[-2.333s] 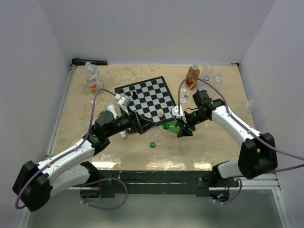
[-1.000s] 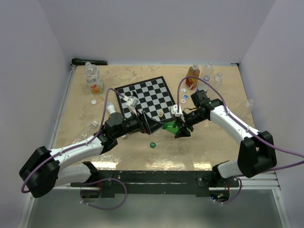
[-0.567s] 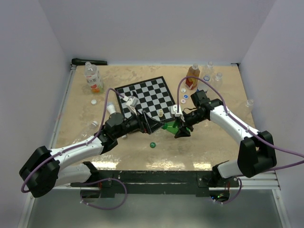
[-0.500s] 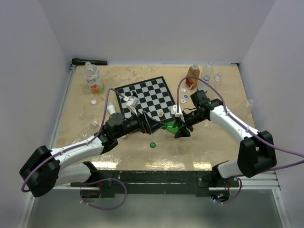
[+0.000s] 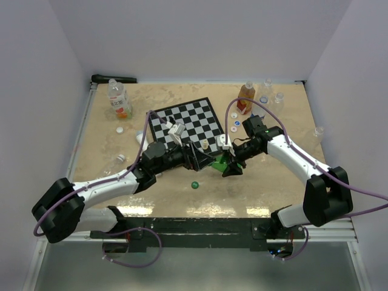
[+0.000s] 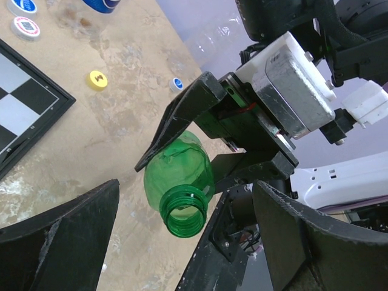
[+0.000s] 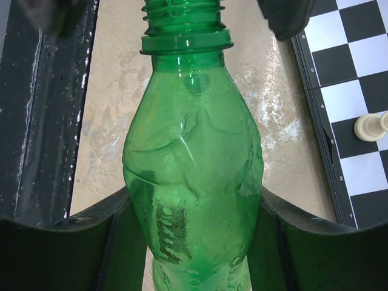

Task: Unscrew the bottle caps
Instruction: Place the plastic bottle at the center of the board.

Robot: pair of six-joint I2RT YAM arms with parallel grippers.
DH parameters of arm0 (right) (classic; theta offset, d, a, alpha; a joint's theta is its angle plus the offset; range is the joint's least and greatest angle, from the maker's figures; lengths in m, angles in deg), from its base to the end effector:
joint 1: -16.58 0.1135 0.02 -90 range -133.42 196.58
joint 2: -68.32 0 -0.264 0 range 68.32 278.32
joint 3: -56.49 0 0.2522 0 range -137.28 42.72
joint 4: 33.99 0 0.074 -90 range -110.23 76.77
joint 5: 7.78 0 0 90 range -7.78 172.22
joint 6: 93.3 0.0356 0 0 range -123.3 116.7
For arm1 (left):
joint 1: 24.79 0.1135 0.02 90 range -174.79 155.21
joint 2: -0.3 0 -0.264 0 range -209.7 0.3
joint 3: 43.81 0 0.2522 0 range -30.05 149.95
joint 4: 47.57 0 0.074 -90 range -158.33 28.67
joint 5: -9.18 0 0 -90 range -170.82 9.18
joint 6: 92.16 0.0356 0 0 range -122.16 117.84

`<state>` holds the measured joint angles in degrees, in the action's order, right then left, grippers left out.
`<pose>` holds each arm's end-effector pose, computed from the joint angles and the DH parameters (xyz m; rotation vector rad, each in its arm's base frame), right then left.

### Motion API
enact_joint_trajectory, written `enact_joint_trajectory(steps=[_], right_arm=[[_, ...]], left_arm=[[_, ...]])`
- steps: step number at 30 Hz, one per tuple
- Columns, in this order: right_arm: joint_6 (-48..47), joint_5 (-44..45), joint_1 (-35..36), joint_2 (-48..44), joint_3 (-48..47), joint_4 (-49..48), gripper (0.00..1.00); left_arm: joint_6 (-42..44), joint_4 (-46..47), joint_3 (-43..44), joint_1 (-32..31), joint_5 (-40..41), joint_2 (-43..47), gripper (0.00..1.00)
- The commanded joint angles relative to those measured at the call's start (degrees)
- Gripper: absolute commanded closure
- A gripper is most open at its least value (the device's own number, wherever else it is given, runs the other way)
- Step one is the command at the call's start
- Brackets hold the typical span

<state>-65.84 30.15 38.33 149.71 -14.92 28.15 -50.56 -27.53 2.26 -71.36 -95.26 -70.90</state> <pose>0.2295 0.1218 0.2396 -1.7308 1.6402 0.9583 0.1801 -0.2031 0.2467 0.1864 1.8686 -1.4177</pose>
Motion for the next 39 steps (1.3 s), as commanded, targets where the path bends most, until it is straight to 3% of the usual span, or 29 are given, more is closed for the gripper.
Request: enact_joint_trajectory(steps=[1, 7, 15, 21, 24, 26, 29, 31, 32, 39], right_arm=[[0.9, -2.5, 0.3, 0.2, -1.7, -0.7, 0.94], [1.3, -3.0, 0.3, 0.4, -1.9, -0.9, 0.94], [1.6, -2.9, 0.3, 0.4, -1.7, -1.3, 0.94], [1.8, -2.5, 0.3, 0.4, -1.5, -1.4, 0.94], [1.8, -2.3, 0.4, 0.4, -1.5, -1.4, 0.93], [1.8, -2.2, 0.3, 0.3, -1.5, -1.4, 0.83], [0.9, -2.1, 0.3, -0.1, -1.5, -0.7, 0.55], [-0.1, -2.2, 0.4, -0.3, -1.8, 0.2, 0.3], [-0.8, -2.4, 0.3, -0.7, -1.9, 0.8, 0.02], [0.5, 0.7, -1.3, -4.2, -1.6, -0.5, 0.02]], left_arm=[[1.8, 2.1, 2.6, -1.6, 1.1, -1.0, 0.05], [2.3, 2.4, 2.2, -2.6, 2.9, -2.1, 0.12], [2.2, 2.2, 3.2, -3.0, 4.9, -4.1, 0.37], [3.6, 0.1, 3.7, -3.0, 5.1, -3.7, 0.86], [4.7, -2.7, 4.4, -3.0, 5.0, -2.6, 1.0], [6.1, -5.5, 5.0, -3.0, 5.3, -1.5, 1.0], [8.1, -10.1, 5.9, -3.0, 6.1, 0.4, 1.0], [9.8, -13.5, 6.6, -2.9, 6.4, 1.8, 1.0], [10.6, -15.4, 7.1, -2.9, 6.4, 2.4, 1.0], [18.2, -36.4, 13.8, -1.6, 8.9, 7.5, 1.0]])
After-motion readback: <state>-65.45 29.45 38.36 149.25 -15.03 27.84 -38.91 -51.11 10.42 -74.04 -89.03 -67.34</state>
